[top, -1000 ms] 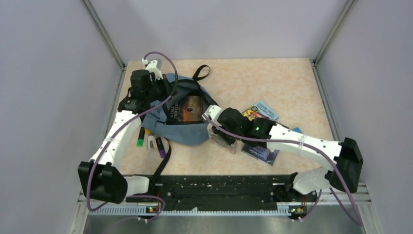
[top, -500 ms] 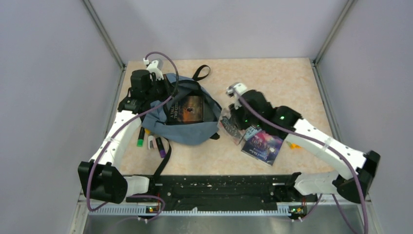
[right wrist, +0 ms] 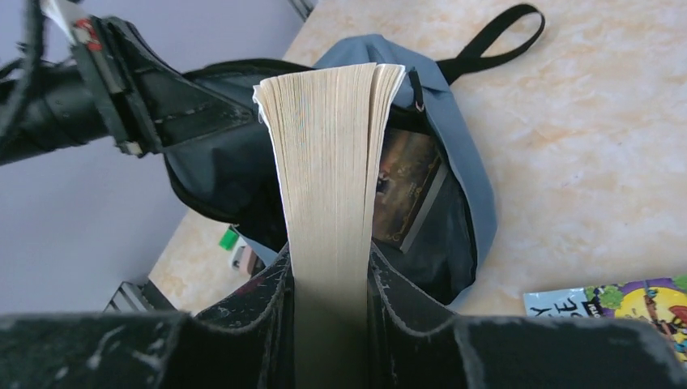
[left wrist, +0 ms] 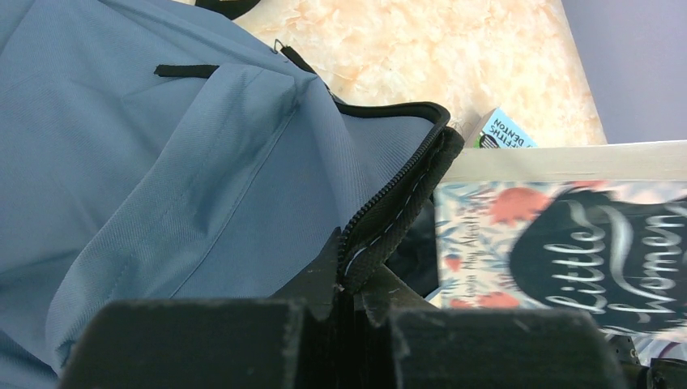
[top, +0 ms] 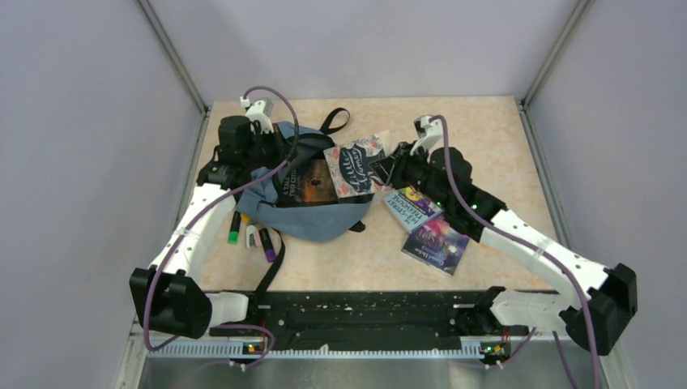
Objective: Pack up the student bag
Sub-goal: Place the book in the student bag.
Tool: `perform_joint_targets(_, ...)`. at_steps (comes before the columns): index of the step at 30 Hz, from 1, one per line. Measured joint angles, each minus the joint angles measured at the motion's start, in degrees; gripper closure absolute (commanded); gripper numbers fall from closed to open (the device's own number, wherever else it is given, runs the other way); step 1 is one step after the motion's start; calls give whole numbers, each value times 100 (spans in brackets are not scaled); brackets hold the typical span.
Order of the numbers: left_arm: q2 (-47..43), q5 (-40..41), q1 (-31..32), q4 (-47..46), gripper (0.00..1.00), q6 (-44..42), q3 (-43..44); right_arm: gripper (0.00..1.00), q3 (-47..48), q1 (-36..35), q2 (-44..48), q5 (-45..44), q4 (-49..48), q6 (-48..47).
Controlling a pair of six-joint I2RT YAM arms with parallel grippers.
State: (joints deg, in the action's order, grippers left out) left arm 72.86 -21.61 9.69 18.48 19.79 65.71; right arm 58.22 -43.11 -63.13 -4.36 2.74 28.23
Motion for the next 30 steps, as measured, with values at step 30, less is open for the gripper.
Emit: perform_joint_targets(30,0,-46,0,-9,100,4,0,100,-1357,-1097,-2376,-2227,-3698,1696)
